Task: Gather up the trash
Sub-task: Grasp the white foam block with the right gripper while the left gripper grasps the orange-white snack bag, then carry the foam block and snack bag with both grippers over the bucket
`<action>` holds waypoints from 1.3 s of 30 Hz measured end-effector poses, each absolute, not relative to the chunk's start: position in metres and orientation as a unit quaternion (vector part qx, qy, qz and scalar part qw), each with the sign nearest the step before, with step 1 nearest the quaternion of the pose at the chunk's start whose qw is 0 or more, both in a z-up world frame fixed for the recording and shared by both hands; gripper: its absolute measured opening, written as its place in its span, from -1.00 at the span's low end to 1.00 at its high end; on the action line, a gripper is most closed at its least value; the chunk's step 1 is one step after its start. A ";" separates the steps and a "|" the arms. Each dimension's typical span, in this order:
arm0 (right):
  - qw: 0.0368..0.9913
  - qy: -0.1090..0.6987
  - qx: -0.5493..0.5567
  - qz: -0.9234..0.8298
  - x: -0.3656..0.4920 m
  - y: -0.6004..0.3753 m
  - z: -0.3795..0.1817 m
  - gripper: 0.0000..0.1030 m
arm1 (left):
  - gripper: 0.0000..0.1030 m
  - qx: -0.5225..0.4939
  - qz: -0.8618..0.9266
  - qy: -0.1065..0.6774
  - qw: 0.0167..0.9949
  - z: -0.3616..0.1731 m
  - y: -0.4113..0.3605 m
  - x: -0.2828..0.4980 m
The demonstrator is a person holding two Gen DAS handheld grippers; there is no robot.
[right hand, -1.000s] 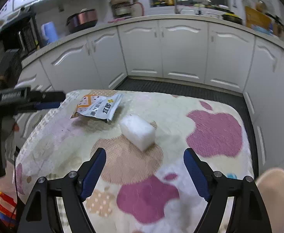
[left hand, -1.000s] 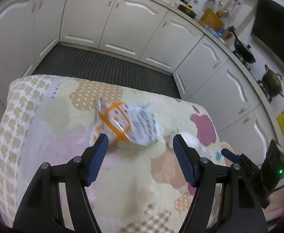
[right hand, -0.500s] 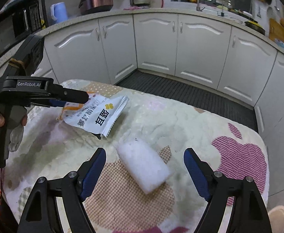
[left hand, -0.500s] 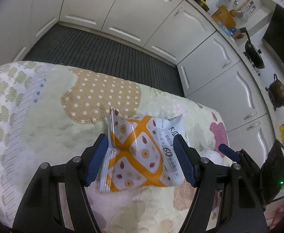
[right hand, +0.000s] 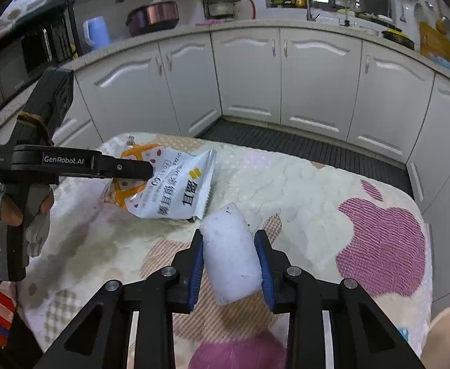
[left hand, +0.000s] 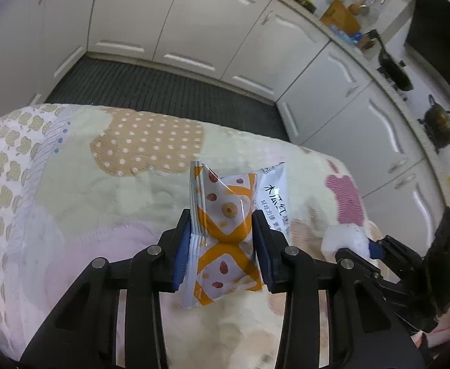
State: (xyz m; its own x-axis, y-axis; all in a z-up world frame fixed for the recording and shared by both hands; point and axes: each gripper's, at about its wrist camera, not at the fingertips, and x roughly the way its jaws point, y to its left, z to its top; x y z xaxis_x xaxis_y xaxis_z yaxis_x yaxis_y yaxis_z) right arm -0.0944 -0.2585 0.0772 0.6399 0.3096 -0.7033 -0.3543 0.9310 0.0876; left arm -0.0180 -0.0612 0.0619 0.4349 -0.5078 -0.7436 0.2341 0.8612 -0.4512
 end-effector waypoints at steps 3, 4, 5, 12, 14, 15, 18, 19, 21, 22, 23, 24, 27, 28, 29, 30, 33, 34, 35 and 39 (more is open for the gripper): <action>0.908 0.375 -0.009 0.187 -0.109 -0.264 0.086 -0.41 | -0.34 -0.144 -0.230 0.472 0.839 0.073 -0.064 -0.035; 0.909 0.373 -0.002 0.188 -0.116 -0.267 0.088 -0.41 | -0.34 -0.144 -0.233 0.470 0.839 0.076 -0.066 -0.039; 0.909 0.372 -0.001 0.187 -0.120 -0.268 0.090 -0.41 | -0.34 -0.146 -0.237 0.467 0.839 0.079 -0.068 -0.045; 0.916 0.364 0.005 0.170 -0.157 -0.286 0.101 -0.41 | -0.35 -0.173 -0.261 0.461 0.831 0.095 -0.075 -0.077; 0.918 0.360 0.006 0.165 -0.166 -0.293 0.104 -0.41 | -0.35 -0.173 -0.264 0.461 0.829 0.096 -0.079 -0.084; 0.919 0.359 0.004 0.162 -0.170 -0.296 0.106 -0.41 | -0.35 -0.171 -0.265 0.461 0.830 0.097 -0.083 -0.089; 0.923 0.353 0.003 0.152 -0.183 -0.306 0.110 -0.41 | -0.35 -0.165 -0.270 0.461 0.829 0.099 -0.096 -0.099; 0.925 0.351 0.005 0.147 -0.188 -0.311 0.111 -0.41 | -0.35 -0.160 -0.273 0.460 0.830 0.101 -0.101 -0.103; 0.926 0.349 0.009 0.140 -0.195 -0.319 0.113 -0.41 | -0.35 -0.149 -0.281 0.459 0.830 0.103 -0.115 -0.110; 0.928 0.348 0.011 0.135 -0.200 -0.324 0.114 -0.41 | -0.35 -0.146 -0.285 0.458 0.829 0.104 -0.119 -0.113; 0.928 0.348 0.013 0.130 -0.203 -0.328 0.114 -0.41 | -0.35 -0.140 -0.291 0.457 0.829 0.105 -0.127 -0.116; 0.929 0.348 0.014 0.126 -0.206 -0.332 0.114 -0.41 | -0.35 -0.135 -0.296 0.457 0.828 0.106 -0.135 -0.119; 0.931 0.347 0.019 0.109 -0.218 -0.348 0.115 -0.41 | -0.35 -0.121 -0.310 0.454 0.826 0.109 -0.156 -0.126; 0.932 0.347 0.022 0.103 -0.221 -0.354 0.116 -0.41 | -0.35 -0.116 -0.312 0.454 0.826 0.109 -0.162 -0.128; 0.933 0.346 0.024 0.097 -0.224 -0.358 0.116 -0.41 | -0.35 -0.111 -0.316 0.454 0.826 0.110 -0.169 -0.130; 0.934 0.346 0.026 0.090 -0.228 -0.364 0.117 -0.41 | -0.35 -0.107 -0.319 0.454 0.825 0.110 -0.175 -0.132; 0.935 0.345 0.033 0.073 -0.238 -0.381 0.117 -0.41 | -0.35 -0.096 -0.332 0.455 0.821 0.111 -0.196 -0.137; 0.935 0.345 0.035 0.068 -0.241 -0.387 0.117 -0.41 | -0.35 -0.092 -0.337 0.455 0.819 0.111 -0.203 -0.139; 0.935 0.346 0.036 0.064 -0.243 -0.392 0.117 -0.41 | -0.35 -0.089 -0.341 0.455 0.818 0.112 -0.211 -0.140; 0.936 0.347 0.040 0.041 -0.254 -0.413 0.118 -0.41 | -0.35 -0.081 -0.358 0.456 0.811 0.113 -0.241 -0.144</action>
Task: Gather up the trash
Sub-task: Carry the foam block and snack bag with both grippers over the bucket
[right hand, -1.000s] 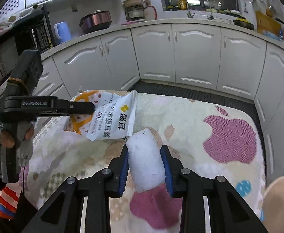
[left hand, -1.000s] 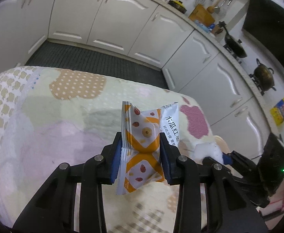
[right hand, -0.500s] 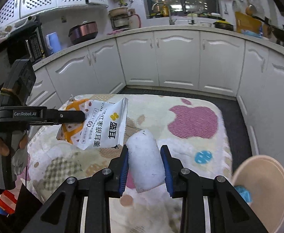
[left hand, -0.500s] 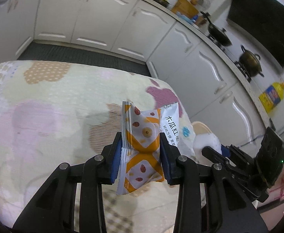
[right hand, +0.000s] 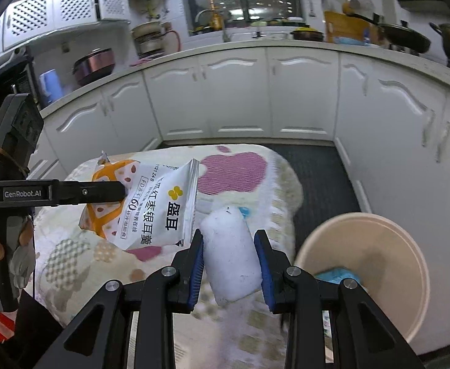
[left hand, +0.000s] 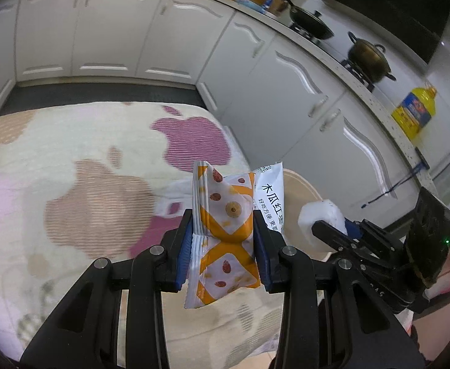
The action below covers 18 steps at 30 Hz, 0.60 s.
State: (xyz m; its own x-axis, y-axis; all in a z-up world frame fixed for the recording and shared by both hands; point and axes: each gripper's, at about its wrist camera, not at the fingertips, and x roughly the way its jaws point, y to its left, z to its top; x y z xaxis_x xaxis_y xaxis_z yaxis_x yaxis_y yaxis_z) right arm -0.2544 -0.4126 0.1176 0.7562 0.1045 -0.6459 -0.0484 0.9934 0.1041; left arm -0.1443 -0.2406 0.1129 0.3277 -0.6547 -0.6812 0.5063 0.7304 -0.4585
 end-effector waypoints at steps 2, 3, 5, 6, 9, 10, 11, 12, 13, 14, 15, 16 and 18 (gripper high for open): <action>0.936 0.347 0.045 0.031 -0.259 -0.422 0.117 -0.41 | -0.35 -0.076 -0.366 0.457 0.807 0.113 -0.255 -0.146; 0.936 0.347 0.047 0.025 -0.261 -0.427 0.117 -0.41 | -0.35 -0.073 -0.370 0.457 0.805 0.113 -0.262 -0.147; 0.936 0.346 0.053 0.013 -0.267 -0.440 0.117 -0.41 | -0.35 -0.067 -0.378 0.458 0.802 0.113 -0.277 -0.148; 0.936 0.346 0.056 0.008 -0.269 -0.445 0.116 -0.41 | -0.35 -0.065 -0.381 0.458 0.800 0.113 -0.283 -0.148; 0.936 0.347 0.062 -0.013 -0.277 -0.463 0.114 -0.41 | -0.35 -0.055 -0.393 0.460 0.794 0.112 -0.309 -0.149; 0.935 0.348 0.064 -0.020 -0.279 -0.470 0.113 -0.41 | -0.35 -0.051 -0.396 0.461 0.793 0.111 -0.316 -0.149; 0.935 0.348 0.068 -0.025 -0.281 -0.476 0.112 -0.41 | -0.35 -0.048 -0.398 0.462 0.791 0.111 -0.323 -0.150; 0.934 0.349 0.072 -0.030 -0.283 -0.481 0.112 -0.41 | -0.35 -0.042 -0.401 0.462 0.790 0.110 -0.333 -0.150; 0.933 0.350 0.077 -0.036 -0.284 -0.488 0.111 -0.40 | -0.35 -0.039 -0.402 0.463 0.789 0.109 -0.339 -0.149; 0.932 0.352 0.079 -0.041 -0.286 -0.493 0.109 -0.40 | -0.35 -0.036 -0.404 0.465 0.787 0.107 -0.346 -0.149; 0.931 0.353 0.081 -0.046 -0.288 -0.497 0.108 -0.40 | -0.35 -0.033 -0.405 0.467 0.785 0.105 -0.354 -0.148; 0.930 0.355 0.083 -0.053 -0.289 -0.504 0.105 -0.40 | -0.35 -0.030 -0.405 0.468 0.785 0.103 -0.359 -0.148; 0.927 0.359 0.091 -0.065 -0.291 -0.515 0.101 -0.40 | -0.35 -0.021 -0.404 0.470 0.785 0.099 -0.371 -0.147</action>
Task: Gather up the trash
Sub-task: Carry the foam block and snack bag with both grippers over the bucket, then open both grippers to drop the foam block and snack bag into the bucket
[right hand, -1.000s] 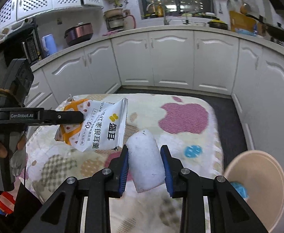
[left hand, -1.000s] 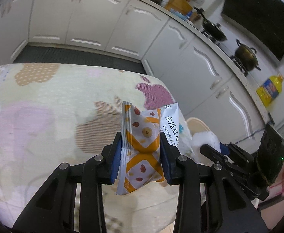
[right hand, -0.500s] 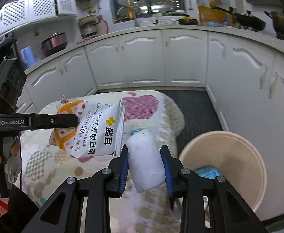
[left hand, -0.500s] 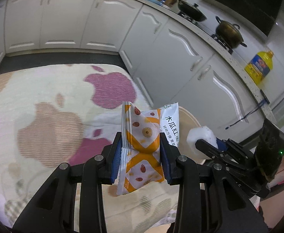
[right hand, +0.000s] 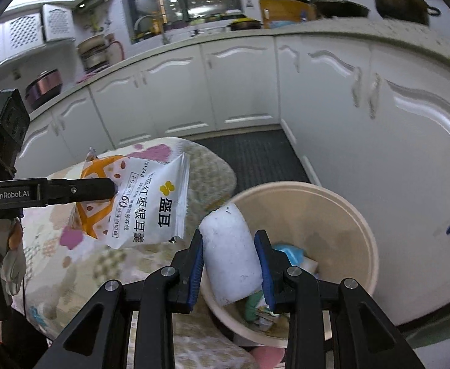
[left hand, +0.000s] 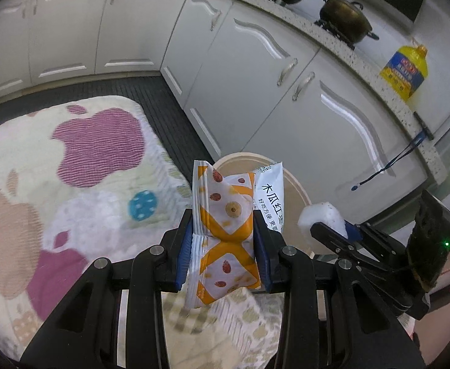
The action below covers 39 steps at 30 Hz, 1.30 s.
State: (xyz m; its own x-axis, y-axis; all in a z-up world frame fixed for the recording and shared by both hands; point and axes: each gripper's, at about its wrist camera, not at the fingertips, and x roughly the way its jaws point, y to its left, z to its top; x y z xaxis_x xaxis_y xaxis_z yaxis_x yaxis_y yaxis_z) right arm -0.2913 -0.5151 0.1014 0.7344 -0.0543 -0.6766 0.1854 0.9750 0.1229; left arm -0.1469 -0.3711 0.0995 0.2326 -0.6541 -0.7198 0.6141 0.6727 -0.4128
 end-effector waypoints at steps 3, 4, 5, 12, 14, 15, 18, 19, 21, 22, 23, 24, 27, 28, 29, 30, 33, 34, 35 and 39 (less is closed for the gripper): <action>0.923 0.362 0.106 -0.078 -0.296 -0.530 0.094 -0.39 | -0.35 -0.007 -0.401 0.472 0.785 0.092 -0.392 -0.146; 0.921 0.364 0.110 -0.083 -0.296 -0.535 0.092 -0.39 | -0.35 -0.003 -0.400 0.472 0.785 0.090 -0.397 -0.146; 0.919 0.366 0.114 -0.087 -0.295 -0.539 0.090 -0.39 | -0.35 0.001 -0.399 0.474 0.785 0.087 -0.405 -0.145; 0.908 0.381 0.136 -0.108 -0.293 -0.564 0.069 -0.38 | -0.35 0.032 -0.391 0.475 0.787 0.069 -0.444 -0.147; 0.905 0.386 0.141 -0.112 -0.292 -0.569 0.063 -0.37 | -0.35 0.037 -0.390 0.480 0.785 0.062 -0.454 -0.147; 0.904 0.387 0.141 -0.114 -0.292 -0.570 0.060 -0.37 | -0.35 0.039 -0.389 0.481 0.785 0.060 -0.457 -0.147; 0.900 0.393 0.146 -0.121 -0.290 -0.576 0.054 -0.34 | -0.34 0.050 -0.388 0.482 0.784 0.052 -0.468 -0.148; 0.898 0.395 0.150 -0.124 -0.289 -0.578 0.051 -0.27 | -0.34 0.052 -0.389 0.483 0.783 0.050 -0.470 -0.149; 0.895 0.397 0.157 -0.128 -0.289 -0.581 0.048 -0.18 | -0.34 0.057 -0.392 0.483 0.781 0.046 -0.475 -0.150; 0.894 0.399 0.160 -0.131 -0.288 -0.582 0.046 -0.14 | -0.34 0.058 -0.393 0.483 0.780 0.045 -0.476 -0.151; 0.892 0.400 0.161 -0.133 -0.288 -0.583 0.045 -0.13 | -0.31 0.058 -0.395 0.482 0.780 0.044 -0.477 -0.151; 0.892 0.401 0.162 -0.136 -0.288 -0.584 0.043 -0.12 | -0.27 0.058 -0.396 0.481 0.780 0.044 -0.479 -0.151; 0.889 0.402 0.170 -0.141 -0.288 -0.586 0.041 -0.06 | -0.26 0.062 -0.396 0.480 0.780 0.042 -0.481 -0.152; 0.888 0.401 0.172 -0.142 -0.287 -0.587 0.041 -0.04 | -0.26 0.064 -0.397 0.480 0.780 0.041 -0.482 -0.152; 0.888 0.401 0.173 -0.145 -0.288 -0.588 0.040 -0.02 | -0.24 0.064 -0.399 0.481 0.778 0.040 -0.482 -0.152; 0.887 0.401 0.175 -0.146 -0.289 -0.588 0.040 -0.02 | -0.14 0.064 -0.401 0.482 0.776 0.039 -0.482 -0.152; 0.888 0.397 0.178 -0.147 -0.292 -0.589 0.042 0.06 | 0.05 0.063 -0.405 0.480 0.776 0.039 -0.481 -0.153; 0.889 0.395 0.178 -0.146 -0.293 -0.589 0.043 0.16 | 0.05 0.066 -0.405 0.476 0.778 0.040 -0.481 -0.154; 0.890 0.394 0.177 -0.146 -0.294 -0.588 0.044 0.21 | 0.06 0.068 -0.405 0.474 0.779 0.041 -0.480 -0.155; 0.892 0.390 0.176 -0.145 -0.295 -0.586 0.048 0.21 | 0.06 0.077 -0.403 0.457 0.789 0.048 -0.473 -0.162</action>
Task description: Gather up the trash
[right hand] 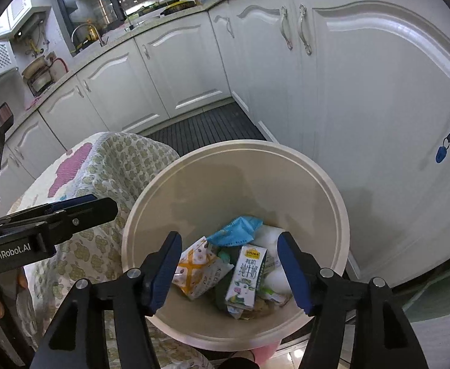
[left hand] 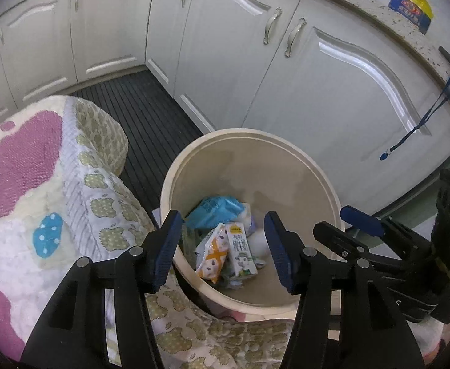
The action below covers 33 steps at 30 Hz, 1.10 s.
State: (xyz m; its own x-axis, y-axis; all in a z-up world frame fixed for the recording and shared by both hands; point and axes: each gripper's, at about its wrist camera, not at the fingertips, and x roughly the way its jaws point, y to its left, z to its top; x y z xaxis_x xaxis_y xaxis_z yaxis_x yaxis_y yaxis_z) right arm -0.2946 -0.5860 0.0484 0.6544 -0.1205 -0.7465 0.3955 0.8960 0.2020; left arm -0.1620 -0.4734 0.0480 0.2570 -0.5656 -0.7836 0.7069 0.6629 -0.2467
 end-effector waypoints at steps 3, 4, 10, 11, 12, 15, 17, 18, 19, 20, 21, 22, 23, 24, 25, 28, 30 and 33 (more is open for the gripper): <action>0.894 0.387 0.176 -0.142 -0.296 -0.581 0.051 0.21 | 0.06 0.083 -0.401 0.445 0.797 0.053 -0.469 -0.167; 0.895 0.385 0.175 -0.140 -0.296 -0.579 0.052 0.21 | 0.06 0.083 -0.400 0.443 0.798 0.054 -0.468 -0.168; 0.899 0.379 0.166 -0.142 -0.297 -0.567 0.056 0.21 | 0.06 0.084 -0.393 0.432 0.808 0.061 -0.460 -0.172; 0.900 0.378 0.163 -0.144 -0.298 -0.565 0.057 0.21 | 0.06 0.087 -0.390 0.429 0.811 0.063 -0.458 -0.174; 0.901 0.376 0.159 -0.146 -0.299 -0.562 0.059 0.21 | 0.06 0.089 -0.384 0.427 0.814 0.064 -0.456 -0.175; 0.906 0.366 0.151 -0.148 -0.301 -0.553 0.069 0.21 | 0.06 0.109 -0.358 0.410 0.832 0.071 -0.450 -0.183; 0.911 0.355 0.146 -0.151 -0.304 -0.545 0.077 0.21 | 0.06 0.120 -0.350 0.391 0.843 0.078 -0.443 -0.192; 0.913 0.350 0.146 -0.151 -0.305 -0.541 0.081 0.21 | 0.06 0.120 -0.350 0.384 0.846 0.082 -0.439 -0.195; 0.916 0.342 0.146 -0.151 -0.307 -0.536 0.087 0.21 | 0.06 0.117 -0.351 0.381 0.847 0.084 -0.435 -0.198; 0.918 0.336 0.145 -0.152 -0.309 -0.531 0.092 0.21 | 0.06 0.112 -0.352 0.378 0.849 0.088 -0.430 -0.201; 0.920 0.331 0.142 -0.153 -0.310 -0.526 0.097 0.21 | 0.06 0.107 -0.353 0.373 0.851 0.093 -0.425 -0.204; 0.923 0.324 0.136 -0.155 -0.312 -0.519 0.102 0.21 | 0.06 0.104 -0.353 0.366 0.855 0.097 -0.421 -0.208; 0.926 0.318 0.130 -0.157 -0.314 -0.513 0.107 0.21 | 0.06 0.103 -0.351 0.358 0.859 0.102 -0.416 -0.211; 0.929 0.312 0.124 -0.158 -0.316 -0.508 0.112 0.21 | 0.06 0.103 -0.349 0.348 0.864 0.108 -0.410 -0.216; 0.931 0.305 0.118 -0.161 -0.319 -0.501 0.118 0.22 | 0.06 0.103 -0.347 0.339 0.868 0.113 -0.405 -0.219; 0.939 0.279 0.107 -0.168 -0.330 -0.484 0.139 0.32 | 0.06 0.093 -0.346 0.314 0.879 0.131 -0.389 -0.229; 0.943 0.262 0.104 -0.174 -0.337 -0.477 0.150 0.43 | 0.06 0.082 -0.343 0.297 0.887 0.144 -0.375 -0.235; 0.948 0.242 0.097 -0.184 -0.347 -0.467 0.166 0.43 | 0.06 0.068 -0.335 0.276 0.898 0.160 -0.354 -0.241</action>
State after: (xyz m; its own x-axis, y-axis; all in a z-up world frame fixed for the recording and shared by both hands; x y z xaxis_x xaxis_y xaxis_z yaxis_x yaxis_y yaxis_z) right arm -0.3467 -0.4670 0.1659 0.8147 -0.3022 -0.4949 0.3964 0.9132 0.0950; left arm -0.2413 -0.3542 0.1600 0.6225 -0.5643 -0.5423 0.6398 0.7660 -0.0626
